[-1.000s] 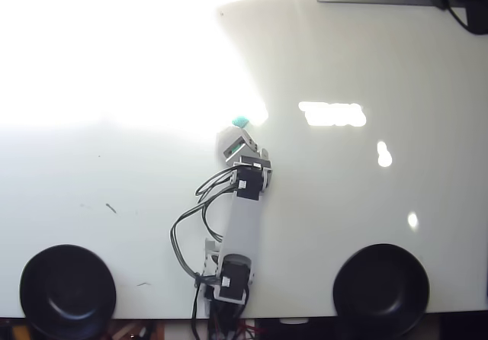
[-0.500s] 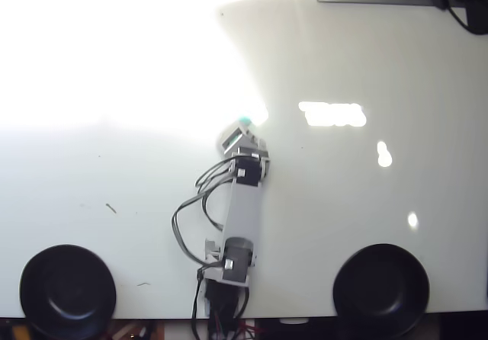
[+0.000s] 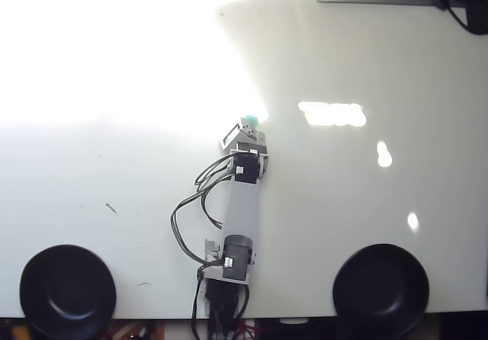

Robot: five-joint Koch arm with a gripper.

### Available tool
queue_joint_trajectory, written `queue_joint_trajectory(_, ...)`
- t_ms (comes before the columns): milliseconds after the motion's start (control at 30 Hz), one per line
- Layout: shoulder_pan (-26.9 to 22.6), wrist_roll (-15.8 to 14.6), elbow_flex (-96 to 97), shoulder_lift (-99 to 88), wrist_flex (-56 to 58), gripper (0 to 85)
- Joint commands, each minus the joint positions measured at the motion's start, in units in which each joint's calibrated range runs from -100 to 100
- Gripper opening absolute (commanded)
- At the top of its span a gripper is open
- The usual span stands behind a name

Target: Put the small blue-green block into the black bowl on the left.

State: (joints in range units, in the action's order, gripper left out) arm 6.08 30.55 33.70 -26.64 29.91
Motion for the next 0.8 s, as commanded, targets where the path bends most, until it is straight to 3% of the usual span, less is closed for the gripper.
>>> queue_joint_trajectory(0, -1.12, -0.68, -2.74, -2.98, -1.49, 3.4)
queue_joint_trajectory(367, -10.21, -1.56, -1.54, -18.73, 0.21, 3.4)
queue_joint_trajectory(767, -26.32, -1.37, 5.02, -37.58, -3.84, 3.2)
